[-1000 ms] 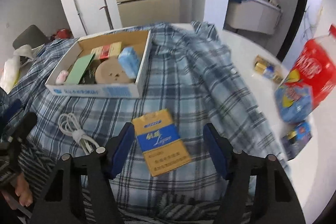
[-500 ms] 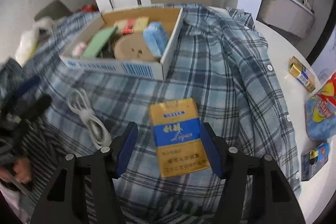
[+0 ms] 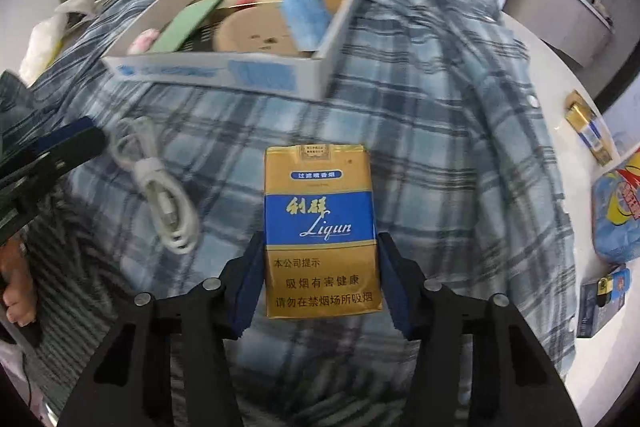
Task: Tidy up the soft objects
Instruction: 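Grasp the yellow-blue Liqun pack with the right gripper while the left grasps the white cable, then lift the Liqun pack and white cable and carry them over the box, then open the right gripper to drop the pack while the left releases the cable inside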
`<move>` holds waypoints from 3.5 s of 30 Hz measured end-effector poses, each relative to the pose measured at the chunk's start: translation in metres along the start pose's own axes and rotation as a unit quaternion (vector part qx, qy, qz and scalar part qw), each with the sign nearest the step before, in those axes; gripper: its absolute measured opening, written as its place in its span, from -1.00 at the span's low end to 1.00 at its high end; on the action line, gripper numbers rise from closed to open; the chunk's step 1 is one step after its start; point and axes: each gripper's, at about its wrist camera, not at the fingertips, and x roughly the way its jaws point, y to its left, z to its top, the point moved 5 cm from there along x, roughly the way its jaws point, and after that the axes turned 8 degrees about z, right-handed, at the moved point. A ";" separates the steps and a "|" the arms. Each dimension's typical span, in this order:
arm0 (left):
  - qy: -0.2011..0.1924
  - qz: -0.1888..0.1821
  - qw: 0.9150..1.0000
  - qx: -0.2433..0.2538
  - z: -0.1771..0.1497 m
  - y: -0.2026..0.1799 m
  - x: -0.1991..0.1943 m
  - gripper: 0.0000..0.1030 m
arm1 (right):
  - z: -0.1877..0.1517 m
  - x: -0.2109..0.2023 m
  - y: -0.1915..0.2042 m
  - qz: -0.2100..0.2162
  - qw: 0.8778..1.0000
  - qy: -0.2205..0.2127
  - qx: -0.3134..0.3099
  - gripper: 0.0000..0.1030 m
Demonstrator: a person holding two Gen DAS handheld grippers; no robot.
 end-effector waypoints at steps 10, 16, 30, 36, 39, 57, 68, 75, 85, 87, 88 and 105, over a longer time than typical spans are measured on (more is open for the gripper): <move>0.016 -0.044 0.999 -0.008 -0.003 -0.006 -0.002 -0.19 | -0.007 0.005 0.063 0.020 0.998 0.034 -0.057 0.01; 0.032 -0.059 0.998 -0.021 -0.003 -0.003 0.002 -0.14 | -0.018 -0.003 0.091 0.033 0.996 0.012 -0.082 0.01; 0.060 -0.061 0.996 0.018 -0.012 -0.018 0.008 -0.15 | -0.021 -0.017 0.069 0.017 0.999 -0.004 -0.048 0.01; 0.070 -0.028 0.996 0.052 -0.018 -0.027 0.015 -0.31 | -0.011 -0.034 0.044 -0.002 0.999 -0.044 -0.019 0.01; 0.065 -0.023 0.996 0.065 -0.018 -0.031 0.016 -0.31 | -0.001 -0.041 0.040 -0.022 0.996 -0.080 -0.018 0.01; -0.102 -0.035 0.991 0.076 -0.001 -0.036 -0.048 -0.56 | 0.012 -0.055 0.046 0.036 0.973 -0.225 -0.017 0.02; -0.197 -0.023 0.976 0.085 0.013 -0.038 -0.118 -0.56 | 0.011 -0.097 0.063 0.006 0.950 -0.307 -0.066 0.02; -0.252 0.003 0.962 0.104 0.043 -0.044 -0.157 -0.56 | 0.035 -0.158 0.076 -0.012 0.919 -0.390 -0.065 0.02; -0.321 0.007 0.941 0.106 0.118 -0.049 -0.153 -0.56 | 0.110 -0.182 0.074 -0.014 0.895 -0.443 -0.043 0.02; -0.315 0.010 0.944 0.098 0.133 -0.045 -0.139 -0.56 | 0.126 -0.176 0.072 -0.029 0.896 -0.442 -0.042 0.02; -0.309 0.009 0.946 0.096 0.137 -0.044 -0.132 -0.56 | 0.131 -0.173 0.071 -0.033 0.896 -0.441 -0.043 0.02; -0.145 0.043 0.987 0.057 0.138 0.007 0.008 -0.55 | 0.145 -0.018 0.052 0.036 0.961 -0.275 -0.015 0.02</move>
